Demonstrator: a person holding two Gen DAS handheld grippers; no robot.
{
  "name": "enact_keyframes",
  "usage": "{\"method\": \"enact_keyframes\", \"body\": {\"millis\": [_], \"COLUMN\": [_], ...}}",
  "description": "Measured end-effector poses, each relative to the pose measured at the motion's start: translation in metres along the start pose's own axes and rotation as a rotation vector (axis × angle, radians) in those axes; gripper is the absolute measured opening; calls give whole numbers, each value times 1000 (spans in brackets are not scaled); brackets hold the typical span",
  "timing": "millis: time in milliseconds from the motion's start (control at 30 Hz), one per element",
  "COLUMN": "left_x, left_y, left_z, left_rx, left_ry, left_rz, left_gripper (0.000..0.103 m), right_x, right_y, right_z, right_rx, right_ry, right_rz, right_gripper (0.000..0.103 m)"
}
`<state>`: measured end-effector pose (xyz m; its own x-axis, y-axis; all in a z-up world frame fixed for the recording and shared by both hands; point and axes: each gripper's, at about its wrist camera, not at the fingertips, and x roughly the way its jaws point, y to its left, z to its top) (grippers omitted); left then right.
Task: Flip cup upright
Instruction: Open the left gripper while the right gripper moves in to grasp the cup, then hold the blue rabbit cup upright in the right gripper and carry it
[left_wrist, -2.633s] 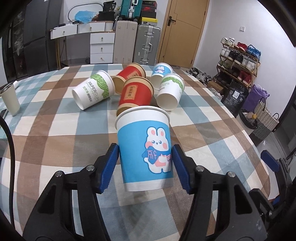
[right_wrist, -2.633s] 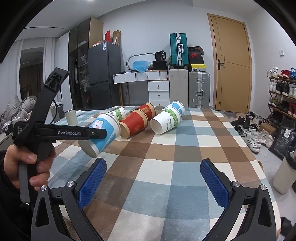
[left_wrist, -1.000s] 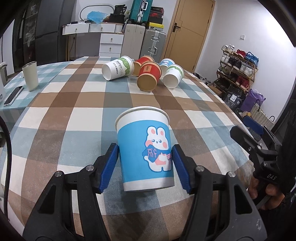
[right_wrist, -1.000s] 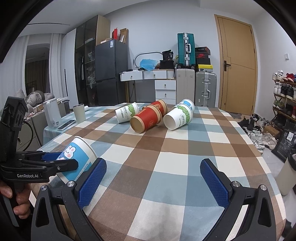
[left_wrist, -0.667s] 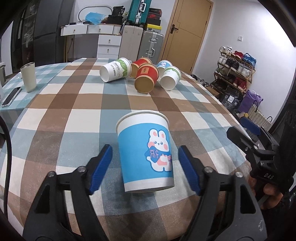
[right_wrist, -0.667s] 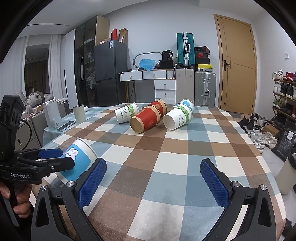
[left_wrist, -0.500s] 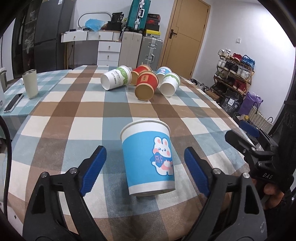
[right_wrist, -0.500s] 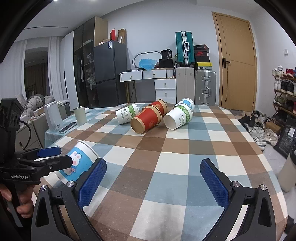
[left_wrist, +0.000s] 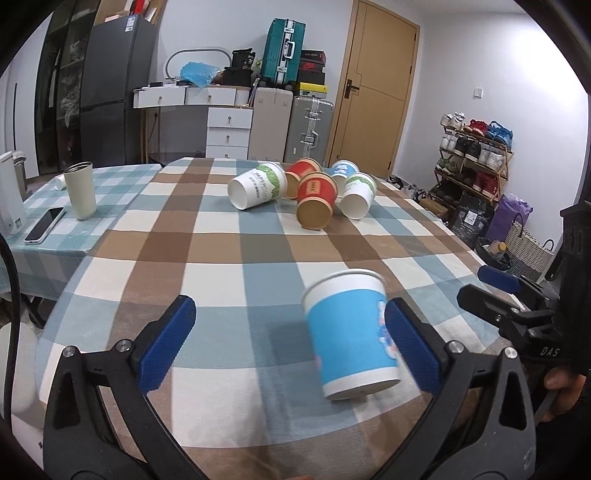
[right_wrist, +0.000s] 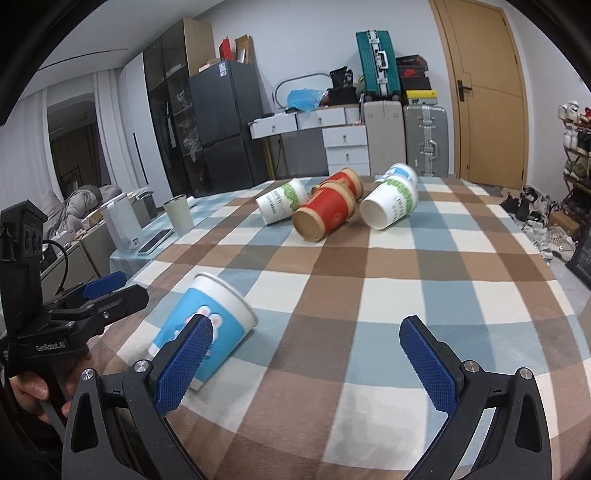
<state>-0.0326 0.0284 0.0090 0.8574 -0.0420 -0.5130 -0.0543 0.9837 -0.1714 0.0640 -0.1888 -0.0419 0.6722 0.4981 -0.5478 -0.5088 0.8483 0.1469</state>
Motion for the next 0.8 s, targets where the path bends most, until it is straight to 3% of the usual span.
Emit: {"method": "enact_keyframes", "body": {"millis": [433,800], "left_x": [3,6], "left_y": [35,36], "left_z": [-12,-15], "left_rx": [-2,0], "left_ry": [-1,4], "left_rz": [43,41], "left_gripper": [102,102], "right_x": [38,73], "right_y": [19,17], "right_z": [10,18], "right_rx": [109,281], "right_ry": [171,318], "right_rz": [107,259], "right_gripper": [103,90]}}
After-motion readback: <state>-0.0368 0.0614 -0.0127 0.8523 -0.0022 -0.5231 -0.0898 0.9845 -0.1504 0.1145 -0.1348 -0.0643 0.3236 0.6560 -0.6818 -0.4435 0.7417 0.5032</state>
